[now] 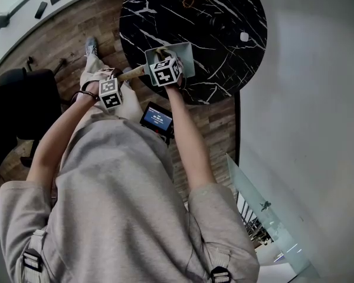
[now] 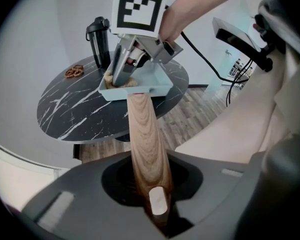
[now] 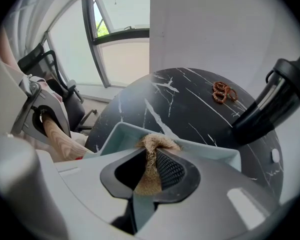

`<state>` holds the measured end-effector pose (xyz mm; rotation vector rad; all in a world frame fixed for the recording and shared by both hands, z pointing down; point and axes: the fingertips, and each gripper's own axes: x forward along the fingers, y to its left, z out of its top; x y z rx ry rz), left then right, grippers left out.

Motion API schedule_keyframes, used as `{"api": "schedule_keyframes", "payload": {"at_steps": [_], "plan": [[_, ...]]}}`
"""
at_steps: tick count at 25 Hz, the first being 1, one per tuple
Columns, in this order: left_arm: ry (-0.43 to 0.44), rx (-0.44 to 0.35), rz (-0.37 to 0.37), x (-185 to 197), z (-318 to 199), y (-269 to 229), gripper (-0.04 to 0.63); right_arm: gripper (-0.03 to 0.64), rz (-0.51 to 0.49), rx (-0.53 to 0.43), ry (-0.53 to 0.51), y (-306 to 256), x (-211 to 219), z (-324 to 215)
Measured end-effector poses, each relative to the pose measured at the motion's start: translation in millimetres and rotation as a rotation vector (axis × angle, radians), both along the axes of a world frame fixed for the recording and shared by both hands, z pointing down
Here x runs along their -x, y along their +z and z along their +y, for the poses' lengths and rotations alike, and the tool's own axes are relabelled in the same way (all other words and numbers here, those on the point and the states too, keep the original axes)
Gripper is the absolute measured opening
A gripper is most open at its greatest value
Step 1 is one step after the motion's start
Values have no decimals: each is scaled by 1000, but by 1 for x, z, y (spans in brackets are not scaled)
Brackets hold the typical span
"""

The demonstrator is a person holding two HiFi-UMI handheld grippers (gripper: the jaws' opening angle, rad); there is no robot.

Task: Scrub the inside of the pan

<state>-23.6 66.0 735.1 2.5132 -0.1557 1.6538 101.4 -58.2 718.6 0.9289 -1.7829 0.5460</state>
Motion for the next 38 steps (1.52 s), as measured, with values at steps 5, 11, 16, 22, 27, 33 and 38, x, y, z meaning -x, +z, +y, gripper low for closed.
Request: {"api": "schedule_keyframes", "payload": {"at_steps": [5,11,16,22,27,33,38], "plan": [[15,4,-18,0,1,1,62,72,-66,46,-7,0,23,9],[16,-6,-38,1,1,2,63,71,-144,85,78,1,25,8],[14,-5,-58,1,2,3,63,71,-249,164,172,3,25,9],[-11,24,-65,1,4,4,58,69,-387,216,249,-4,26,12],[-29,32,-70,3,2,4,52,69,-546,197,268,-25,30,10],[-34,27,-71,2,0,4,48,72,-727,72,298,-81,19,-6],[-47,28,-72,4,-2,4,43,74,-371,-32,225,-69,-48,-16]]}}
